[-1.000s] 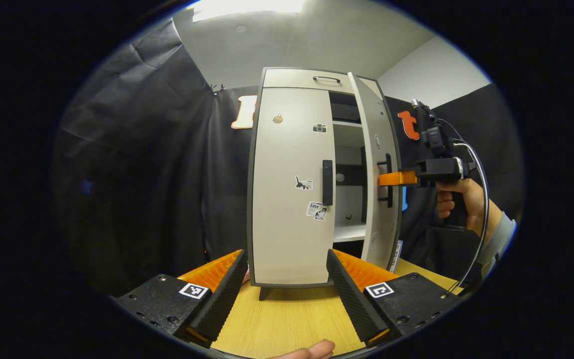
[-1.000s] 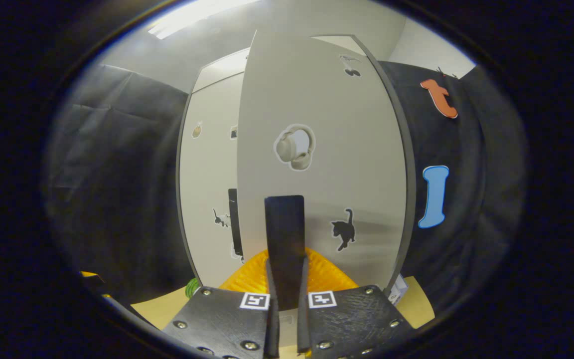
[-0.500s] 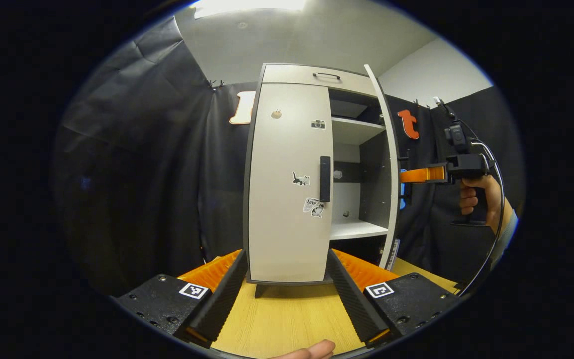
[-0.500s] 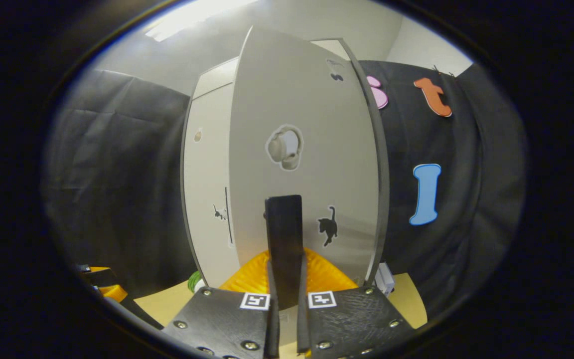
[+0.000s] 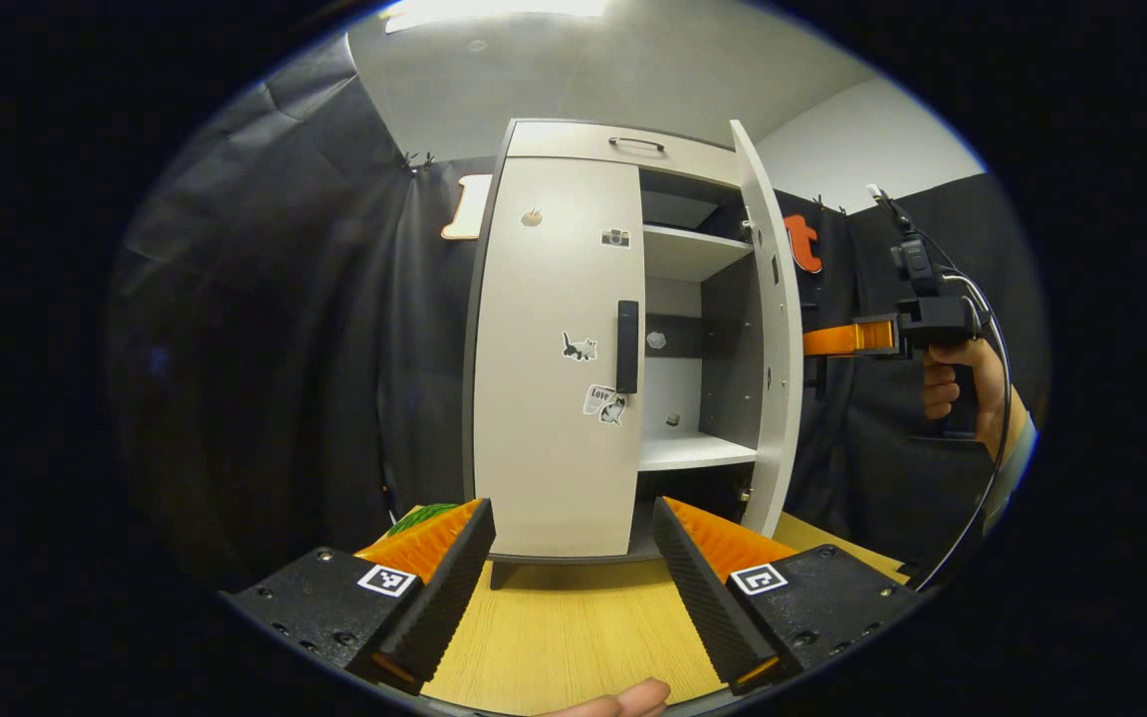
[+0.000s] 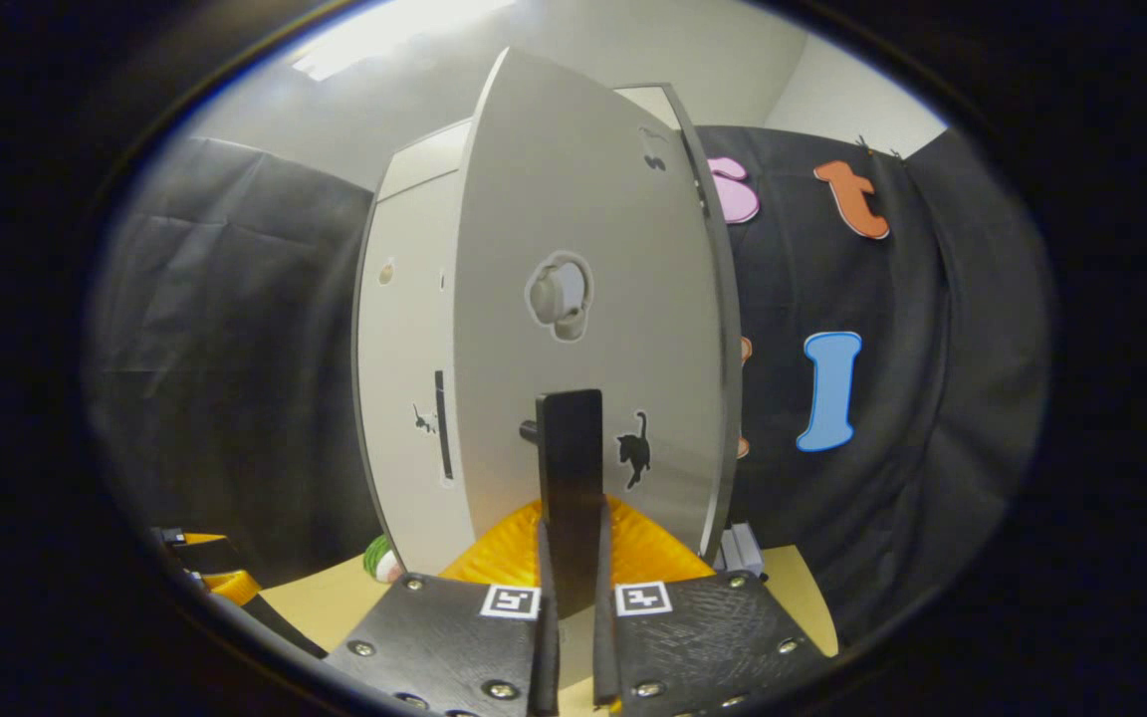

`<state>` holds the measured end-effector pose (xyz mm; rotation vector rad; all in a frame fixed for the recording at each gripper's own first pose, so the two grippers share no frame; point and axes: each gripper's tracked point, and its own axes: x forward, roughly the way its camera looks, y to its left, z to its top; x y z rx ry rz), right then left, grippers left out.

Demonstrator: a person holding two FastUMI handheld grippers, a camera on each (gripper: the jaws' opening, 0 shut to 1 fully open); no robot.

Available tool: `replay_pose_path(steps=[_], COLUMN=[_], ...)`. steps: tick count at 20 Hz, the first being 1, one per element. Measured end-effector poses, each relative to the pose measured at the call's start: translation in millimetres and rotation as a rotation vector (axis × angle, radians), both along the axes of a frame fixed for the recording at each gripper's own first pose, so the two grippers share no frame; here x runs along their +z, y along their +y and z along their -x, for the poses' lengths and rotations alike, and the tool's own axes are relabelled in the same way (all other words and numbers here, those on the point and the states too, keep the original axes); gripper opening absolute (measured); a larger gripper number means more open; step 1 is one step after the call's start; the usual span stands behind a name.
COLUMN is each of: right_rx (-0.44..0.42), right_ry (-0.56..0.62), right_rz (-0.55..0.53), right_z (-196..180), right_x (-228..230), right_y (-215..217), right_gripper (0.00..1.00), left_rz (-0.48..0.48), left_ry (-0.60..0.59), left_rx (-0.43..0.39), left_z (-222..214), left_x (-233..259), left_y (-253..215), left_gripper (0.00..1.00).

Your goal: Open the right door of the double-door shoe cabinet with the right hand, and open the left door with the left hand.

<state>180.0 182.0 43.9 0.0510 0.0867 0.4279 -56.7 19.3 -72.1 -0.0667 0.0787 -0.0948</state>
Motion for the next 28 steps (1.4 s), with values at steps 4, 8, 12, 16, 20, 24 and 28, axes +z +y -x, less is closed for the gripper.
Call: replay_pose_path(steps=[4,8,12,16,20,24,28], right_rx=[-0.029,-0.075,-0.156,-0.106,-0.148,-0.180,-0.247], right_ry=[0.000,-0.016,-0.028,-0.022,-0.057,-0.052,-0.101], right_rz=[0.008,0.023,0.016,-0.078,0.005,0.010,0.034], right_z=[1.7,-0.7,-13.9,-18.0,-14.5,-8.1,1.6], right_x=[0.6,1.5,2.5,3.4,3.8,0.8,0.4], right_y=[-13.4,-32.8,-64.3,-63.2,-77.5,-82.2,-96.2], right_gripper=[0.13,0.13,0.12,0.00,0.01,0.02,0.54], left_rz=[0.013,0.015,0.013,0.007,0.003,-0.018,-0.021], left_ry=[0.007,0.016,0.020,0.027,0.045,0.040,0.022], left_rx=[0.002,-0.009,-0.018,-0.020,-0.011,0.001,0.043], left_z=[1.1,-0.9,-2.1,-6.1,-9.9,-16.1,-34.6], left_x=[-3.7,-9.1,-13.3,-17.4,-21.4,-16.8,-2.8], left_y=[1.1,-4.4,-10.9,-12.7,-12.6,-9.4,1.0], left_gripper=[0.99,0.99,0.99,0.99,0.99,0.99,0.99])
